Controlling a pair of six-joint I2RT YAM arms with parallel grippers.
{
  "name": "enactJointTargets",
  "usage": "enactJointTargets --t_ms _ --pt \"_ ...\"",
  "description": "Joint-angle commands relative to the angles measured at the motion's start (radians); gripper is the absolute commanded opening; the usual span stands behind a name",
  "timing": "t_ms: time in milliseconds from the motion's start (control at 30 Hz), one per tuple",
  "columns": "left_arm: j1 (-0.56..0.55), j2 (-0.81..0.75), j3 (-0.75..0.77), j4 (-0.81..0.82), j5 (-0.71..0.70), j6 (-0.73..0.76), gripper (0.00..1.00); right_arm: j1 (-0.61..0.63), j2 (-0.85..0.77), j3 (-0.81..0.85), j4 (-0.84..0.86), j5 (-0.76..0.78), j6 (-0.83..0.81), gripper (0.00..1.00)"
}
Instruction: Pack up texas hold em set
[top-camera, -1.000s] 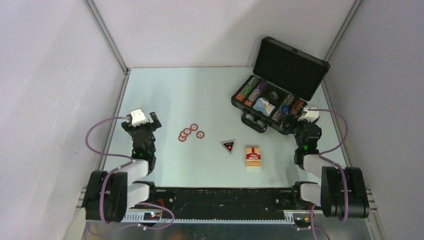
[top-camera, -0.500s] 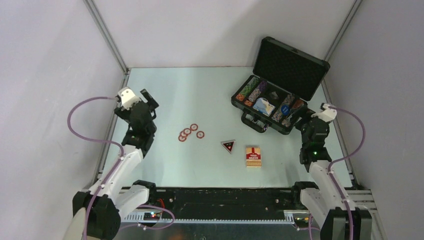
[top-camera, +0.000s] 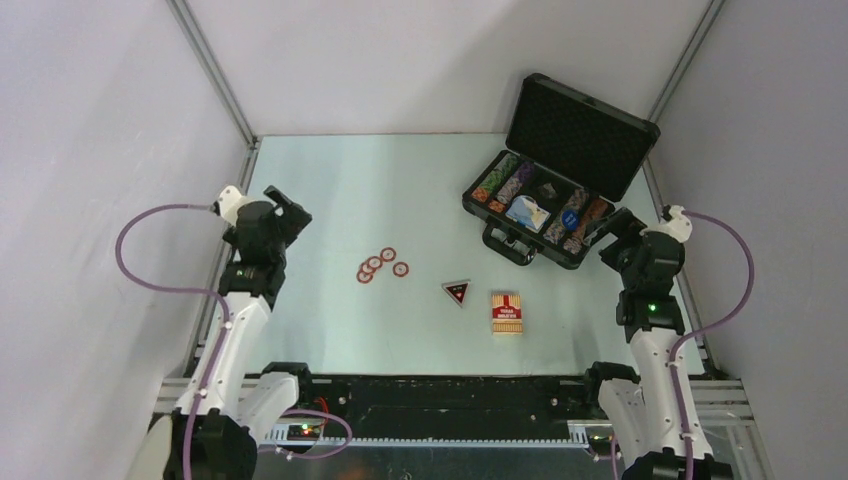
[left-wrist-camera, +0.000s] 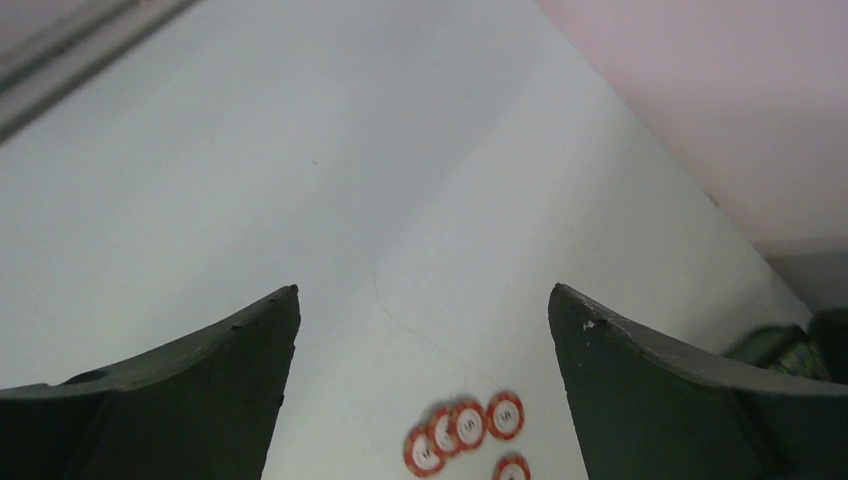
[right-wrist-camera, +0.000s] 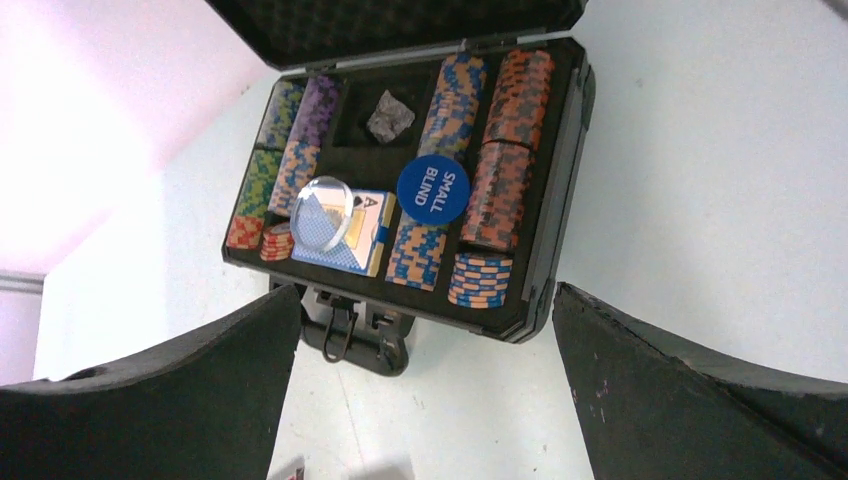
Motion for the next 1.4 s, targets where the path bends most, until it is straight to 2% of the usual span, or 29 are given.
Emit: enactJointTargets --t_ms 0,133,233,333,467,567,767,900,1000,1133,1367 --pt "0.012 0.063 0.151 -0.187 0.145 -0.048 0.98 0.017 0.033 0.076 -0.105 -0.043 -0.019 0.99" --pt "0.114 0.122 0.207 -0.313 0.236 -0.034 0.98 0.076 0.038 0.079 -0.113 -0.002 -0.032 0.98" --pt "0.254 0.119 0.167 -0.284 0.508 -0.009 0.98 0.129 0.043 0.083 -0.119 0.056 -0.03 0.98" --pt "0.301 0.091 0.14 -0.254 0.592 0.012 0.98 0.247 0.083 0.104 -0.141 0.128 -0.028 0.96" --pt "0.309 0.059 0.151 -0.259 0.604 0.077 0.98 0.4 0.157 0.144 -0.2 0.204 -0.02 0.95" --pt "0.307 0.016 0.176 -0.297 0.558 0.134 0.98 0.529 0.225 0.18 -0.275 0.244 -0.005 0.94" --pt "0.222 -0.155 0.21 -0.311 0.351 0.291 0.98 0.746 0.318 0.207 -0.383 0.283 0.05 0.91" --pt "0.223 -0.182 0.155 -0.297 0.35 0.202 0.98 0.88 0.385 0.207 -0.436 0.343 0.12 0.9" --pt "0.235 -0.174 0.141 -0.278 0.364 0.192 0.98 0.96 0.449 0.207 -0.462 0.37 0.175 0.9" --pt "0.236 -0.187 0.142 -0.278 0.391 0.223 0.98 1.009 0.523 0.207 -0.457 0.369 0.21 0.98" --pt "0.236 -0.223 0.103 -0.278 0.387 0.248 1.0 1.006 0.602 0.207 -0.453 0.366 0.216 0.98"
